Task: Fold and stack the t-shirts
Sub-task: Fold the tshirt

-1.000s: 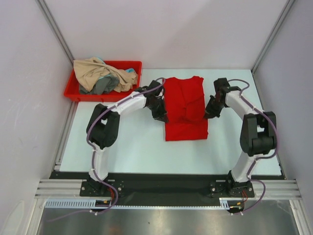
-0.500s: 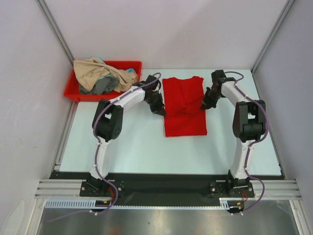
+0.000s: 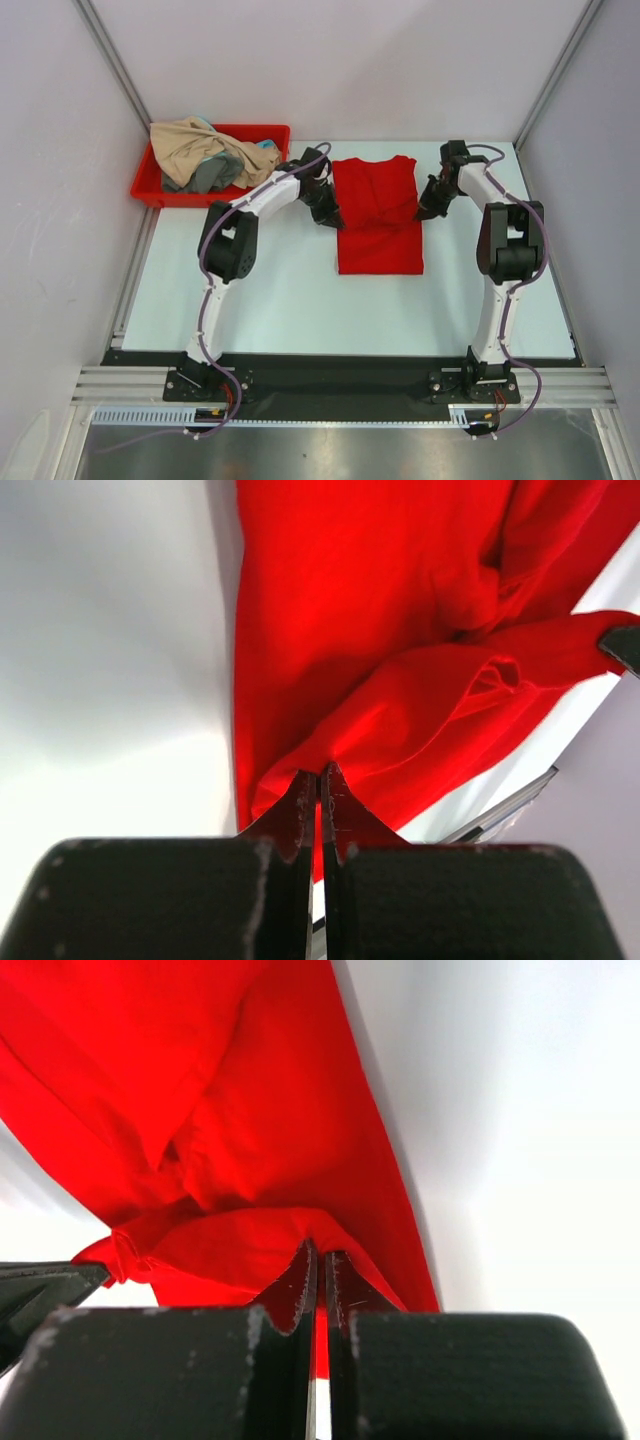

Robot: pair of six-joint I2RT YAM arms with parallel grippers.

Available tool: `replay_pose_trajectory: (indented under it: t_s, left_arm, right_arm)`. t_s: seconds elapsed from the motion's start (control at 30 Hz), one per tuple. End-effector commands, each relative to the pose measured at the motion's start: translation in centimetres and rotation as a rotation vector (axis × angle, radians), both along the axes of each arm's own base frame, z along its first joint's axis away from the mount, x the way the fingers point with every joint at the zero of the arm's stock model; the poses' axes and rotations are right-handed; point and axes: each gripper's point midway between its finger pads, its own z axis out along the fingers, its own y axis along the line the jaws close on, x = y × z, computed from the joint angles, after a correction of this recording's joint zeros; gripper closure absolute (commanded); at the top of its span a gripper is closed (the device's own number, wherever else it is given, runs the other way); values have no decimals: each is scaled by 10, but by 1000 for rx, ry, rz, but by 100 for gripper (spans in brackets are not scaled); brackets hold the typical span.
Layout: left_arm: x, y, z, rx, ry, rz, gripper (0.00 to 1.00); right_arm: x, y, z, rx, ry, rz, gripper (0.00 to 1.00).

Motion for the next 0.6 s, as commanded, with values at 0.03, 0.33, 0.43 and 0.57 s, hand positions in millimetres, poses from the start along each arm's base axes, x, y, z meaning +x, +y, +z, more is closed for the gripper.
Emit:
replay_pose_trajectory:
  t_s: [0.03,0.33,0.43,0.57]
  left_arm:
    - [18,-5,17,-48,-21,16,100]
    - [25,-3,5,-36,-4,27,98]
    - [26,-3,3,-34,1,30,98]
    - [31,-3,6,-41,-12,38,98]
  right_arm:
    - [22,-2,7,13,-48,12,100]
    - [29,-6,-3,22,-38,3,100]
    - [32,-7,-3,29,-45,0,100]
    - [40,-8,1,32,-62,-5,100]
